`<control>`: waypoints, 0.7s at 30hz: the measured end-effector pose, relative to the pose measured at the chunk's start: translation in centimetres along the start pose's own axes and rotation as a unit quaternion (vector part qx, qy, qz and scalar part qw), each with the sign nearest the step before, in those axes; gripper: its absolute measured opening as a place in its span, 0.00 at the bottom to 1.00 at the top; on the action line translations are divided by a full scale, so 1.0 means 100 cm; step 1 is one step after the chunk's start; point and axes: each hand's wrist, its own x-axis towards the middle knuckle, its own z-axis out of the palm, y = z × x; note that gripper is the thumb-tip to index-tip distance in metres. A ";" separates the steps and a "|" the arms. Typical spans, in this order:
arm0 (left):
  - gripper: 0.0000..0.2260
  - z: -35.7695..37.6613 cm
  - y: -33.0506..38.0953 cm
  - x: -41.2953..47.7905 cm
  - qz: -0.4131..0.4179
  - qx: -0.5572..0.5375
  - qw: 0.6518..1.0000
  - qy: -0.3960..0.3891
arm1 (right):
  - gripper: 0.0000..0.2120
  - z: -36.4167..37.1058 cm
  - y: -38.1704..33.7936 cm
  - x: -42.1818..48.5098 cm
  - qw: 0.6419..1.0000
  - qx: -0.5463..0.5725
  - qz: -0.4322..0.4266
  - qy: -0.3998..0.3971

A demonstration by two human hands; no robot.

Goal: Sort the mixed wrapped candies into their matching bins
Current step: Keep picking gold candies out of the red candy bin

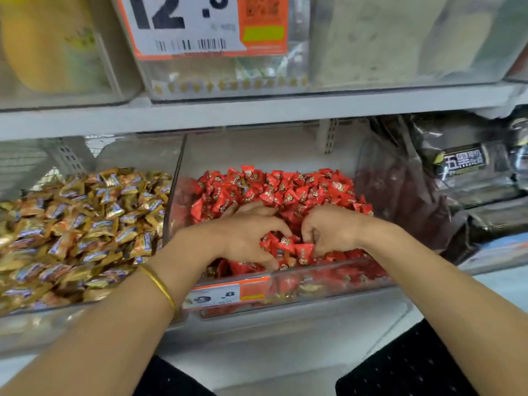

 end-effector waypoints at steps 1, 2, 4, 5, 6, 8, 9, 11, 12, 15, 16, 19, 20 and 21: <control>0.27 0.000 -0.001 0.003 -0.014 0.010 1.000 0.009 | 0.02 -0.001 0.008 0.002 0.999 -0.022 0.021 0.043; 0.26 -0.001 -0.002 0.007 -0.026 0.023 0.999 0.021 | 0.02 -0.004 0.015 0.001 0.994 -0.032 0.045 0.090; 0.26 -0.002 -0.002 0.011 -0.039 0.043 0.997 0.052 | 0.04 -0.011 0.023 -0.004 0.981 -0.019 0.067 0.180; 0.27 -0.003 -0.001 0.012 -0.040 0.047 0.996 0.070 | 0.05 -0.014 0.023 -0.009 0.976 0.028 0.055 0.210; 0.27 -0.004 -0.001 0.012 -0.037 0.041 0.995 0.085 | 0.06 -0.016 0.022 -0.013 0.971 0.108 0.031 0.212; 0.26 -0.009 0.002 0.011 -0.021 -0.010 0.994 0.106 | 0.06 -0.017 0.012 -0.023 0.953 0.275 -0.028 0.122; 0.25 -0.011 0.005 0.010 -0.004 -0.037 0.993 0.109 | 0.05 -0.015 0.005 -0.027 0.948 0.309 -0.049 0.055; 0.23 -0.010 0.011 0.009 0.026 -0.039 0.996 0.077 | 0.06 -0.007 -0.002 -0.026 0.960 0.271 -0.061 -0.038; 0.23 -0.007 0.013 0.008 0.031 -0.013 0.998 0.048 | 0.08 -0.004 -0.003 -0.023 0.972 0.222 -0.056 -0.057; 0.26 -0.002 0.009 0.009 0.015 0.039 0.999 -0.001 | 0.12 -0.003 -0.006 -0.015 0.991 0.077 -0.029 -0.109; 0.26 -0.001 0.006 0.008 0.011 0.033 0.999 0.000 | 0.12 -0.003 -0.007 -0.013 0.989 0.053 -0.031 -0.134; 0.26 -0.003 0.000 0.006 0.010 0.011 1.000 0.005 | 0.13 -0.003 -0.008 -0.011 0.983 0.044 -0.043 -0.170; 0.26 -0.003 -0.001 0.006 0.011 0.005 1.000 0.008 | 0.12 -0.002 -0.008 -0.011 0.982 0.049 -0.050 -0.175; 0.25 -0.004 -0.001 0.006 0.010 0.000 1.000 0.012 | 0.11 -0.002 -0.008 -0.011 0.981 0.056 -0.055 -0.177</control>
